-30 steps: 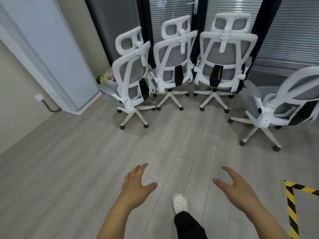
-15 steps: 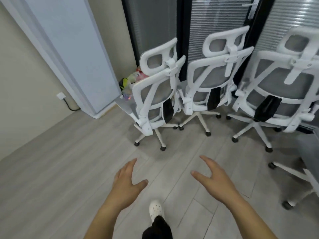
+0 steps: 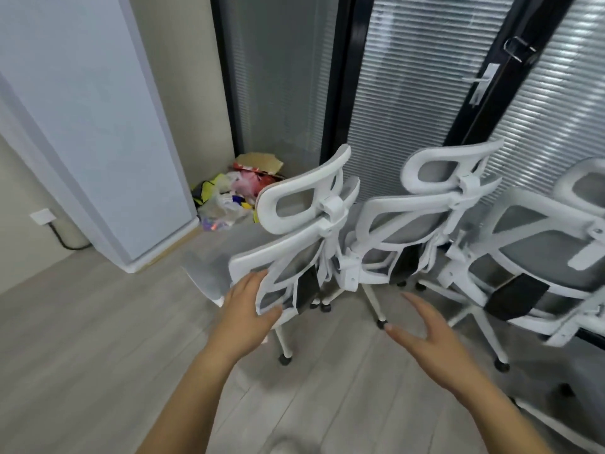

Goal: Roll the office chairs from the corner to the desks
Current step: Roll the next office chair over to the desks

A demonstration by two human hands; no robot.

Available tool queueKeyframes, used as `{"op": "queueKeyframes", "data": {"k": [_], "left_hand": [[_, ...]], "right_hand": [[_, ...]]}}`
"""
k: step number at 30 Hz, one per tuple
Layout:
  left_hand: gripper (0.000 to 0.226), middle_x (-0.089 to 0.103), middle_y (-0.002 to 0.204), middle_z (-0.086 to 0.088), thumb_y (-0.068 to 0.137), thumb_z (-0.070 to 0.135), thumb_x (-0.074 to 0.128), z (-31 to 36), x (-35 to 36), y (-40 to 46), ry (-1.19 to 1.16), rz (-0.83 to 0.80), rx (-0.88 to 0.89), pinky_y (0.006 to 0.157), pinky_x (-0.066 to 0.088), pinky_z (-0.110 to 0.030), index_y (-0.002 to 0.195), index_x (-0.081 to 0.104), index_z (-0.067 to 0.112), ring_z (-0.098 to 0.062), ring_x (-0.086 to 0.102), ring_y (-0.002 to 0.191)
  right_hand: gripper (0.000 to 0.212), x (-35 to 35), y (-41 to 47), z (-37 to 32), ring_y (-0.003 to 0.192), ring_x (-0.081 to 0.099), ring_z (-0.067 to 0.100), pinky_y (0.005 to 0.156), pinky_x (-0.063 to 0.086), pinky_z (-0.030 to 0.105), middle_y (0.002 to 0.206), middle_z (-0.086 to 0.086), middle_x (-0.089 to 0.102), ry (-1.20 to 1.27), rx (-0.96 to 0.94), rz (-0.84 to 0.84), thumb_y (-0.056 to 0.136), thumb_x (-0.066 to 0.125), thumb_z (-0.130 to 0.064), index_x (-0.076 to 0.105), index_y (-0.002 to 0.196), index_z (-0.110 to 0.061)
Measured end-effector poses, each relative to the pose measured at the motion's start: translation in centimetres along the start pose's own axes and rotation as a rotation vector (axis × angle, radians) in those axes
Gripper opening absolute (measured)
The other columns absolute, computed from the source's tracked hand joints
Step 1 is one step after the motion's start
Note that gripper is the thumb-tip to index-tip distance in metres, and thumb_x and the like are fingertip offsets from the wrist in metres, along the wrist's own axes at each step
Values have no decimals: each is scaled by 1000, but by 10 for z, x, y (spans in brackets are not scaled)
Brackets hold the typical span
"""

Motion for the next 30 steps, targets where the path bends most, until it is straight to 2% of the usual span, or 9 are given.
{"op": "queueKeyframes", "data": {"k": [3,6,12,16,18,21,24,27,30], "left_hand": [[74,28,154,11,82,53,59,11,10,39,71,-57,65,117,25,-42,148,29,38,-19,24,143],[75,13,160,11,89,45,61,18,20,66,130,-91,89,120,12,-36,151,20,37,-14,6,148],[71,18,158,10,88,46,57,17,30,113,254,20,98,119,17,-35,149,22,37,-17,13,145],[70,7,162,7,91,42,53,37,48,150,452,33,160,119,2,-32,151,18,36,-20,2,148],[69,7,162,5,92,42,52,43,56,167,538,28,163,117,-4,-31,151,18,34,-23,3,147],[65,17,159,7,88,40,50,35,68,179,574,34,117,119,18,-40,146,22,40,-25,14,145],[56,38,146,11,81,41,52,29,75,180,509,94,58,98,49,-38,136,41,40,-21,42,127],[57,42,145,11,79,41,61,29,83,182,504,191,27,89,52,-31,134,47,39,-16,52,111],[59,44,145,9,81,46,59,31,88,188,484,260,-50,83,53,-31,137,41,42,-16,54,105]], "right_hand": [[75,9,37,-14,130,32,-2,103,29,26,142,-24,33,45,-21,-44,82,72,-50,35,147,-41],[73,14,87,-26,130,31,-3,107,32,26,147,-22,33,49,-65,-115,83,72,-46,36,146,-39],[77,1,219,-59,132,43,16,109,39,43,142,-11,41,-68,-196,-216,77,77,-50,35,141,-46],[115,-15,319,-70,151,7,24,117,22,55,164,-4,5,-528,-340,-318,60,76,-67,5,149,-53],[118,-16,358,-69,151,2,25,117,16,58,165,-3,-4,-666,-388,-333,61,76,-65,-2,149,-52],[110,-7,394,-61,151,4,25,117,14,59,165,-7,-4,-720,-482,-379,66,73,-65,2,149,-54],[106,4,411,-48,150,5,28,116,16,61,164,-10,-6,-613,-510,-438,68,69,-70,-4,145,-62],[107,7,419,-41,150,-6,30,117,8,58,163,-15,-7,-664,-551,-404,67,60,-80,-15,142,-63],[103,10,424,-32,149,-10,24,115,10,57,162,-15,10,-692,-650,-310,63,45,-91,-13,143,-61]]}}
Point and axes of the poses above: each hand's wrist, its own y-axis towards the middle knuckle, its own x-axis out of the palm, z = x × y, the point moved 1 cm from there along y, towards the middle knuckle
